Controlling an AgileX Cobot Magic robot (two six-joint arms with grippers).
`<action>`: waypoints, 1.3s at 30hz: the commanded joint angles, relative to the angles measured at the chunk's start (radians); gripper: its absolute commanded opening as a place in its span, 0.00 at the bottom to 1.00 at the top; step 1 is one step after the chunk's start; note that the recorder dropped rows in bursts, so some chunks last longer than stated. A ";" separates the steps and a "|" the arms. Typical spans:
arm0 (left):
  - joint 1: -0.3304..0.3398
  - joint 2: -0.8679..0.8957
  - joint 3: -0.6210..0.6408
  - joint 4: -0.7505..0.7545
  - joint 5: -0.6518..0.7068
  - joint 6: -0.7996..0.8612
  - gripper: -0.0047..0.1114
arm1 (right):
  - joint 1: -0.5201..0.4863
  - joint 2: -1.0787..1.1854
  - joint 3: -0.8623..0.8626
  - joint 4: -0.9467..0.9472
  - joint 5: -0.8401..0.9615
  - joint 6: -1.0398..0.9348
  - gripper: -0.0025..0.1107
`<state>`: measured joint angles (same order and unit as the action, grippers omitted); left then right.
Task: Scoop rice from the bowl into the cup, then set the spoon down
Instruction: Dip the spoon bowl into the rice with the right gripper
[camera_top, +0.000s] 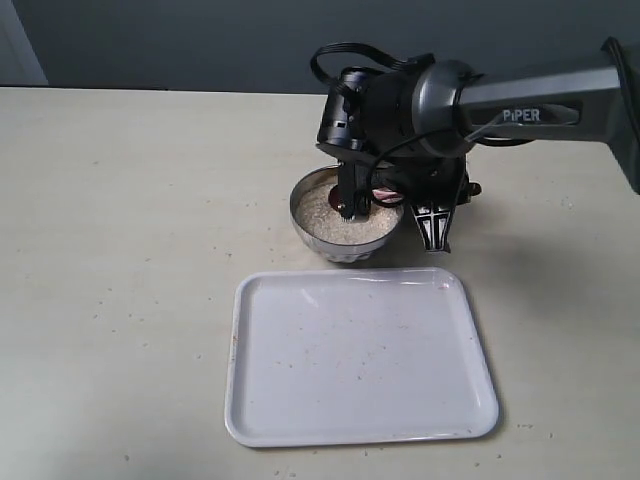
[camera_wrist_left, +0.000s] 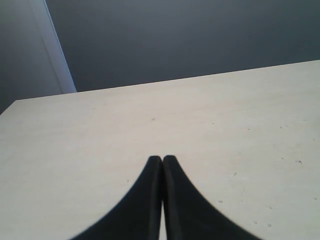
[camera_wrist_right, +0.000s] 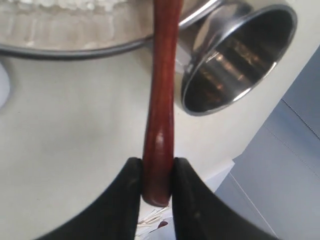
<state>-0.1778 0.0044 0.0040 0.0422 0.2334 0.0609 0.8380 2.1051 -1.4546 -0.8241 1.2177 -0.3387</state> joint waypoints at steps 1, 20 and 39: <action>-0.004 -0.004 -0.004 0.001 -0.001 -0.007 0.04 | 0.000 -0.001 -0.006 0.037 0.003 -0.016 0.02; -0.004 -0.004 -0.004 0.001 -0.001 -0.007 0.04 | 0.012 -0.001 -0.006 -0.003 0.003 -0.075 0.02; -0.004 -0.004 -0.004 0.001 -0.001 -0.007 0.04 | 0.035 0.063 -0.006 -0.053 0.003 -0.133 0.02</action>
<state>-0.1778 0.0044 0.0040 0.0422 0.2334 0.0609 0.8636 2.1670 -1.4569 -0.8715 1.2162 -0.4594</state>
